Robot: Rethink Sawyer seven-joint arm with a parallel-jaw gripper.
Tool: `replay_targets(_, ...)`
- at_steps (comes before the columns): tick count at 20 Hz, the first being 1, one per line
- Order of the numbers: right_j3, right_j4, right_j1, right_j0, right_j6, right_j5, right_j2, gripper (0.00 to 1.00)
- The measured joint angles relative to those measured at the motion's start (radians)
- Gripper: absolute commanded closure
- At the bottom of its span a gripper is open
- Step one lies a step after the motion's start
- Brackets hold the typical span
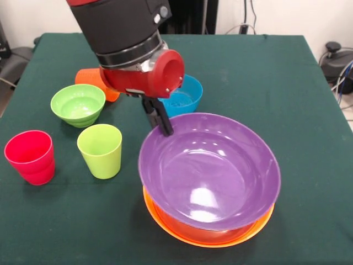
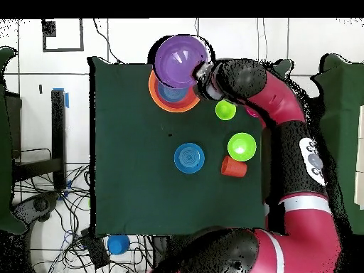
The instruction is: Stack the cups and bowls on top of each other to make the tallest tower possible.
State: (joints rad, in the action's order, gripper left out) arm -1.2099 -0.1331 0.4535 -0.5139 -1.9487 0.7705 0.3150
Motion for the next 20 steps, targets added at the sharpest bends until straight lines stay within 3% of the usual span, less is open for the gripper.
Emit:
replay_targets(8,-0.071,0.012,-0.003,-0.015,0.0,-0.064,0.061,1.0)
replay_targets(20,-0.102,0.058,-0.008,-0.03,0.0,-0.065,0.104,1.0)
